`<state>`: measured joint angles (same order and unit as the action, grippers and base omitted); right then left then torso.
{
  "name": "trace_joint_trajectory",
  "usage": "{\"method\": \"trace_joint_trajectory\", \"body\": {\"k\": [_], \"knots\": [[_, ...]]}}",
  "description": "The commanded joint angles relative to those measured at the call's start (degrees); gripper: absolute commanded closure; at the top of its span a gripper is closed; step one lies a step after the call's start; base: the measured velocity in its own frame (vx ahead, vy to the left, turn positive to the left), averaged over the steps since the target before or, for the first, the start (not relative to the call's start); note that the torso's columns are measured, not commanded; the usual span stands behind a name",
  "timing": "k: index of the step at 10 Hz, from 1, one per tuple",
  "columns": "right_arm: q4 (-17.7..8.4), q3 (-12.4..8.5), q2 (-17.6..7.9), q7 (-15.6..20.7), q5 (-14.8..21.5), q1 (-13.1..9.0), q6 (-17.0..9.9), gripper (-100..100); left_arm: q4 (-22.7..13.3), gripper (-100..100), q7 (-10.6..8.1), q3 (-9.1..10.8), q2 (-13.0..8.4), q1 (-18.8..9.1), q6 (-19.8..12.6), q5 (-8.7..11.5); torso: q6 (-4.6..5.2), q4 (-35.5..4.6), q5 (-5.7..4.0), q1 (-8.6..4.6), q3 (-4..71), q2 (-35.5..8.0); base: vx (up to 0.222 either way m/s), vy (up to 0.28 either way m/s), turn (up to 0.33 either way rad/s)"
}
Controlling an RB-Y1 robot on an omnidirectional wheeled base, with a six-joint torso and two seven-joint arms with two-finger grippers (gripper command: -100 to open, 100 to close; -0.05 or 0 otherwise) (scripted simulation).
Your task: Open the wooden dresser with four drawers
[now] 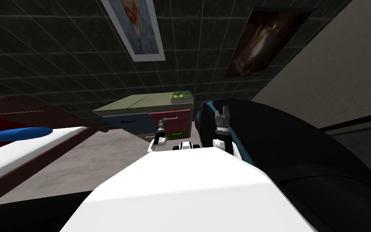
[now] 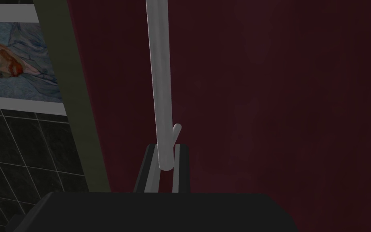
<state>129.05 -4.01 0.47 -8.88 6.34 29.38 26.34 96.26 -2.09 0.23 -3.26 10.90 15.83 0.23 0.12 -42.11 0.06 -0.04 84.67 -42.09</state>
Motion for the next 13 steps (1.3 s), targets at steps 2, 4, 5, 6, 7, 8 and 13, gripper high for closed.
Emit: {"method": "trace_joint_trajectory", "body": {"k": [2, 4, 5, 6, 7, 8, 13], "knots": [[0.0, 0.0, 0.0, 0.0, 0.0, 0.01, 0.0, 0, 6.37, 100, -1.56, -2.52, -0.8, 6.22, -1.13, -0.06, 0.07, -0.01, -0.03, -0.18, -0.01, 0.0, 0.073, -0.034, 0.078], [0.0, 0.0, 0.0, 0.0, 0.0, 0.0, 0.0, 0, 6.49, 100, -1.54, -2.07, -0.83, 6.23, -1.13, -0.01, 0.2, -0.06, -0.07, -0.25, -0.05, -0.09, 0.028, 0.001, 0.002], [0.0, 0.0, 0.0, 0.0, 0.0, -0.01, 0.0, 0, 5.58, 100, -0.92, -0.78, -0.22, 4.68, -1.59, 0.0, 0.09, -0.1, -0.06, -0.17, -0.11, -0.18, -0.062, 0.02, -0.094], [0.0, 0.0, 0.0, 0.0, 0.0, -0.02, 0.0, 0, 4.47, 100, -0.3, 0.47, 0.4, 3.05, -2.01, 0.01, 0.03, -0.2, -0.07, -0.06, -0.22, -0.39, -0.147, 0.023, -0.171], [0.0, 0.01, 0.0, 0.0, 0.0, -0.04, -0.01, 0, 3.37, 100, 0.32, 1.71, 1.01, 1.41, -2.43, 0.02, -0.02, -0.23, -0.05, -0.04, -0.35, -0.58, -0.207, 0.026, -0.208], [-0.01, 0.01, 0.0, 0.0, 0.0, -0.04, -0.01, 0, 2.27, 100, 0.95, 2.95, 1.62, -0.22, -2.85, 0.02, -0.01, -0.27, -0.07, -0.07, -0.38, -0.63, -0.233, 0.033, -0.164], [-0.01, 0.0, 0.0, 0.0, 0.0, -0.03, -0.01, 0, -3.25, 100, 4.06, 9.15, 4.69, -8.3, -4.94, 0.06, -0.03, -0.36, -0.2, -0.14, -0.15, -0.31, -0.199, 0.022, -0.167]]}}
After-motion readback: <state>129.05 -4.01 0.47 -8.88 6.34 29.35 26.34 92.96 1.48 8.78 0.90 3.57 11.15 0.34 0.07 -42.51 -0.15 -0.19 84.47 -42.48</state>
